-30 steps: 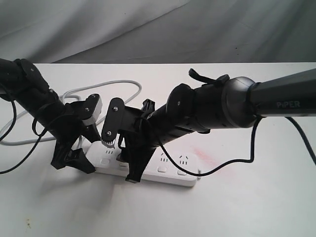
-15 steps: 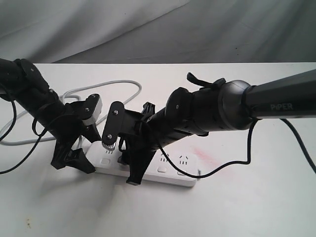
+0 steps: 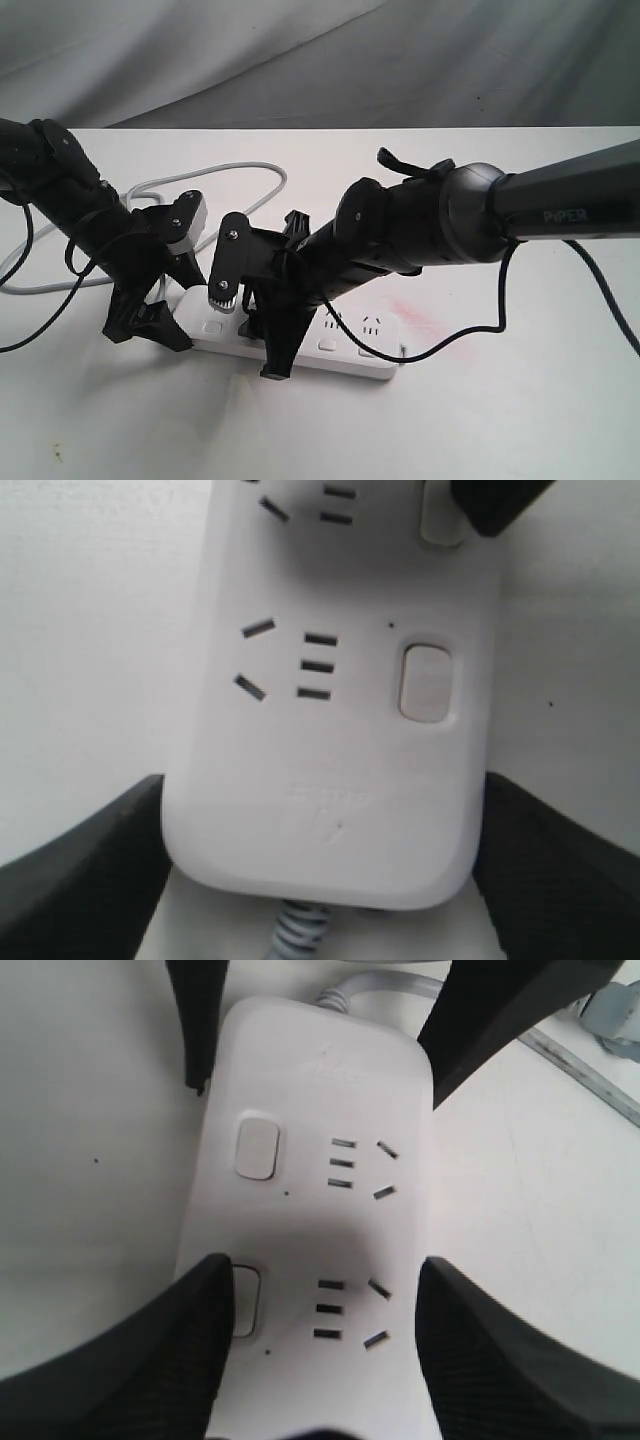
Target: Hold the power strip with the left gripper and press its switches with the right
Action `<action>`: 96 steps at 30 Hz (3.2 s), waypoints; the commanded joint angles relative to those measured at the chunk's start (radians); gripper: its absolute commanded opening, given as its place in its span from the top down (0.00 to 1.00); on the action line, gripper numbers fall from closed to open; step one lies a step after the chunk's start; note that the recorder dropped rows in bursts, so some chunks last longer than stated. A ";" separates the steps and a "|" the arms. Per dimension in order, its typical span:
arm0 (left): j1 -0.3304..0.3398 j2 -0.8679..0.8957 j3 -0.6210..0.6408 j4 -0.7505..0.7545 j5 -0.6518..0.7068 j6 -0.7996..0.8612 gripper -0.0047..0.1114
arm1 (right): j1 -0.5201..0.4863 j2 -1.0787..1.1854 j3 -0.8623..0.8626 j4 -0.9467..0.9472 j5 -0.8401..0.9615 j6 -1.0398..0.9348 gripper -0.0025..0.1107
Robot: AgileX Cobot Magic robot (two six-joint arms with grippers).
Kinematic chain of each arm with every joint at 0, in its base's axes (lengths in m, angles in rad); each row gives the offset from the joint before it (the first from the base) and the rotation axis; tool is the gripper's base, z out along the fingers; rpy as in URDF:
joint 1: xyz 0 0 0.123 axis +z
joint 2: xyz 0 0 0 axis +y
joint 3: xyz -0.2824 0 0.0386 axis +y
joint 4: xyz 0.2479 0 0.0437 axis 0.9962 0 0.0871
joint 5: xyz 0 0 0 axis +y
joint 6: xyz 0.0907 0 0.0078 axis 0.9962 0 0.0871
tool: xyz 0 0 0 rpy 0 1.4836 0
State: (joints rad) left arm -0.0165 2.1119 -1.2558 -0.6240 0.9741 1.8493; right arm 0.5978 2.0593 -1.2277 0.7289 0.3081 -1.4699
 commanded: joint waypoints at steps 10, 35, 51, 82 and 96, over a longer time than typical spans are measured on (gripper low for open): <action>-0.007 -0.001 -0.003 -0.001 0.020 -0.015 0.50 | -0.009 0.062 0.009 -0.037 0.015 -0.020 0.52; -0.007 -0.001 -0.003 -0.001 0.020 -0.015 0.50 | -0.061 -0.145 0.145 -0.094 -0.048 0.082 0.52; -0.007 -0.001 -0.003 -0.001 0.020 -0.015 0.50 | -0.039 -0.088 0.145 -0.049 -0.065 0.087 0.52; -0.007 -0.001 -0.003 -0.001 0.020 -0.015 0.50 | -0.039 -0.157 0.145 -0.061 -0.004 0.054 0.52; -0.007 -0.001 -0.003 -0.001 0.020 -0.015 0.50 | -0.118 -0.240 0.207 -0.044 0.021 0.064 0.52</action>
State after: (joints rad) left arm -0.0165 2.1119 -1.2558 -0.6262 0.9782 1.8458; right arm 0.4889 1.8311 -1.0404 0.6773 0.3151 -1.4117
